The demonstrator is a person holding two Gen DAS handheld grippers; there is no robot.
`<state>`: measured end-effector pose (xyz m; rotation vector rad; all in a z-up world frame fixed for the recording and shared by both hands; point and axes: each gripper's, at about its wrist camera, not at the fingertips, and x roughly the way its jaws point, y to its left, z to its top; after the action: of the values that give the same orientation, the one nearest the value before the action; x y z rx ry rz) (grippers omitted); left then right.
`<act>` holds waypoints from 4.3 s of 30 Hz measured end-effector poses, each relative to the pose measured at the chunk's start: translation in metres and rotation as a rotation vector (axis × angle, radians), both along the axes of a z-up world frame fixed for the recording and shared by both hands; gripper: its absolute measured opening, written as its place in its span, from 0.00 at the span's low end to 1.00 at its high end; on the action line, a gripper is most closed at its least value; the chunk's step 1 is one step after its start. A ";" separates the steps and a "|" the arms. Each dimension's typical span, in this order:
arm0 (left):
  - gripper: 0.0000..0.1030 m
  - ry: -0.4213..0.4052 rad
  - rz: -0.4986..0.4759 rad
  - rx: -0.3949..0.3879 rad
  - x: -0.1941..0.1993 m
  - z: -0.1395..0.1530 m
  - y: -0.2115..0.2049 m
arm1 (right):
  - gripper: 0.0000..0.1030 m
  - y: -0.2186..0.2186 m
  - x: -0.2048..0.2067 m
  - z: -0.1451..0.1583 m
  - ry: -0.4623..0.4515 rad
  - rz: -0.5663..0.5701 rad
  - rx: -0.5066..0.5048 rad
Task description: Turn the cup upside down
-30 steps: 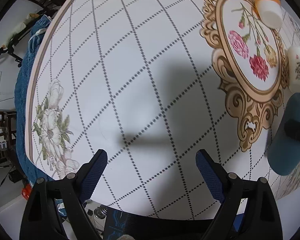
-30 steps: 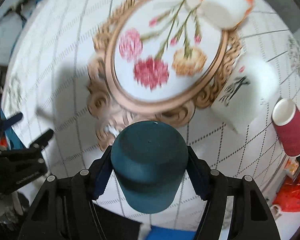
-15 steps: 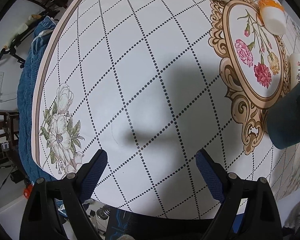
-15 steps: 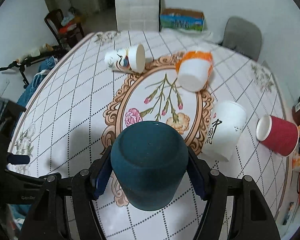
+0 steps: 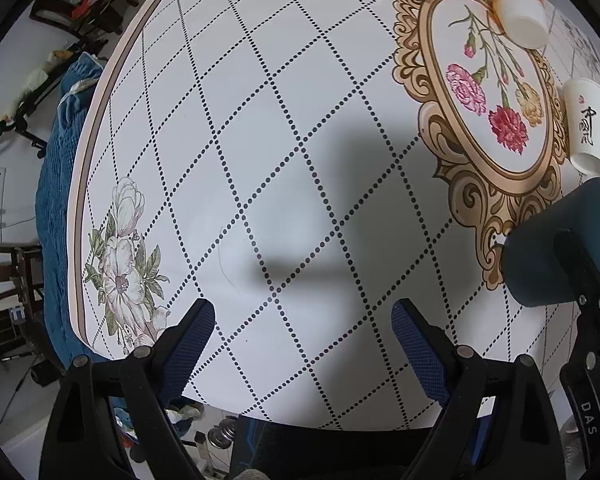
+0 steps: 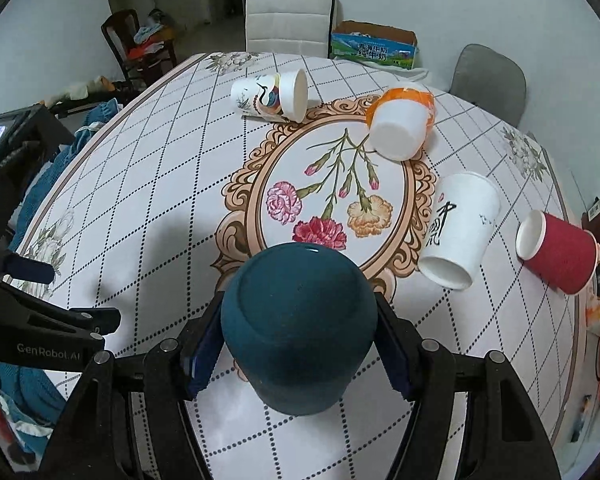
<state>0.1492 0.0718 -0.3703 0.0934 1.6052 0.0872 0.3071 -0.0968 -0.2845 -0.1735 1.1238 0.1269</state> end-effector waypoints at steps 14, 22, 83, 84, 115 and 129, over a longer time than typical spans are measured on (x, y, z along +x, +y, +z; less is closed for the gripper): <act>0.88 -0.099 -0.097 -0.003 -0.020 0.043 -0.030 | 0.86 -0.010 -0.018 0.018 0.042 -0.125 -0.006; 0.88 -0.194 -0.109 -0.031 -0.034 0.083 -0.038 | 0.93 -0.040 -0.048 0.066 0.019 -0.290 -0.029; 0.99 -0.707 -0.063 -0.096 -0.301 0.344 -0.043 | 0.97 -0.039 -0.346 0.374 -0.322 -0.248 0.011; 0.99 -0.705 -0.063 -0.096 -0.302 0.345 -0.043 | 0.97 -0.040 -0.347 0.374 -0.319 -0.247 0.015; 0.99 -0.693 -0.039 -0.081 -0.301 0.340 -0.044 | 0.97 -0.042 -0.339 0.359 -0.262 -0.219 0.029; 0.99 -0.692 -0.040 -0.081 -0.300 0.340 -0.043 | 0.97 -0.040 -0.336 0.355 -0.256 -0.214 0.031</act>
<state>-0.1505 0.0288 -0.0307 0.0260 0.9132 0.0186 -0.0292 -0.1371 0.0703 -0.0390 0.8781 -0.0674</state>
